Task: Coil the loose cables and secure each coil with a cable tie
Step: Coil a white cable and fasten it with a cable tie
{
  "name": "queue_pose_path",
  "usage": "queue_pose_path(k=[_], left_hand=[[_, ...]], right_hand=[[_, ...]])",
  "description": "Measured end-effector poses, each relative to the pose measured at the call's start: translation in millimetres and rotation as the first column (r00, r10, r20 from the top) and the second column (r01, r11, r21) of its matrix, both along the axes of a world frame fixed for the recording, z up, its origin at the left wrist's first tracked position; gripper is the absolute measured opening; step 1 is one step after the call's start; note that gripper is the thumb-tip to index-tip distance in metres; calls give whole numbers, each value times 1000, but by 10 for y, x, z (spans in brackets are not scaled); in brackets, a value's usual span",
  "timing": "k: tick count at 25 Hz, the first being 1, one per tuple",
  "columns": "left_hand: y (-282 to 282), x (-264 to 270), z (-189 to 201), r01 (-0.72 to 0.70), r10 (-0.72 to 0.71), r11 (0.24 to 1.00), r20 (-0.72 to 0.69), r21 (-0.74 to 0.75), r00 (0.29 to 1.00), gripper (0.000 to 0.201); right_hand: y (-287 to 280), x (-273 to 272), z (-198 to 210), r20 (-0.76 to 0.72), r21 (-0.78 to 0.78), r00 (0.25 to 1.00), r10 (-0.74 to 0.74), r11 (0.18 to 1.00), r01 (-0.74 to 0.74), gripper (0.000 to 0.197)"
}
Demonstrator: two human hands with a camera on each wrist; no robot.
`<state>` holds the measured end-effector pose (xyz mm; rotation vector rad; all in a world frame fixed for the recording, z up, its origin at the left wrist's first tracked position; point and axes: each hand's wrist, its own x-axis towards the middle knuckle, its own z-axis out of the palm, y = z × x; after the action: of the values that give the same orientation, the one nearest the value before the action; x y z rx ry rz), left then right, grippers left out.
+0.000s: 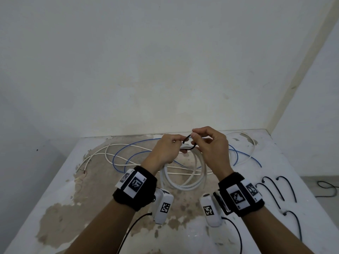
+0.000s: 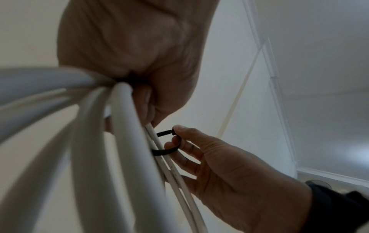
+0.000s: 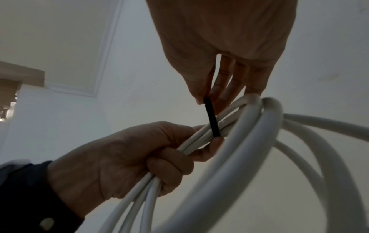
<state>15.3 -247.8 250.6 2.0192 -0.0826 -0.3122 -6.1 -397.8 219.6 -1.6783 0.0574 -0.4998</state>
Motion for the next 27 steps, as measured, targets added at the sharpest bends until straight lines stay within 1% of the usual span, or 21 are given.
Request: queue_pose_path(k=[4, 8, 10, 13, 14, 17, 19, 20, 22, 24, 27], left_hand=[[-26, -7, -24, -33, 33, 999, 93, -1, 995, 39], [-17, -55, 12, -18, 17, 1000, 170, 6, 985, 39], [-11, -54, -2, -13, 9, 1000, 203, 19, 979, 39], [-5, -22, -51, 0, -6, 1000, 243, 24, 970, 39], [-5, -19, -57, -3, -2, 1000, 245, 21, 970, 39], [-42, -36, -51, 6, -4, 1000, 264, -6, 965, 38], [-103, -88, -29, 27, -30, 1000, 296, 12, 955, 37], [-140, -110, -13, 21, -22, 1000, 298, 5, 954, 36], [-215, -158, 35, -18, 31, 998, 255, -52, 966, 36], [-268, -191, 55, -31, 49, 996, 220, -87, 974, 36], [-378, -237, 80, -27, 44, 996, 210, -83, 977, 36]], right_hand=[[7, -15, 43, 12, -57, 1000, 24, 998, -23, 6], [-26, 24, 43, -10, -34, 999, 49, 998, -49, 6], [-39, 29, 40, -28, 16, 998, 61, 998, -61, 5], [-58, 8, 45, -35, 139, 996, 78, 988, -72, 2], [-68, -6, 52, -38, 147, 995, 94, 985, -88, 2], [-92, -58, 65, -39, 38, 988, 149, 988, -147, 5], [-96, -94, 44, -18, 10, 988, 152, 988, -151, 7], [-109, -109, 26, -2, 28, 992, 129, 991, -129, 7], [-165, -142, 2, 18, 97, 998, 62, 993, -64, 8], [-239, -189, 5, 31, 150, 999, 37, 988, -41, 9], [-336, -263, 25, 56, 160, 998, 11, 987, -19, 9]])
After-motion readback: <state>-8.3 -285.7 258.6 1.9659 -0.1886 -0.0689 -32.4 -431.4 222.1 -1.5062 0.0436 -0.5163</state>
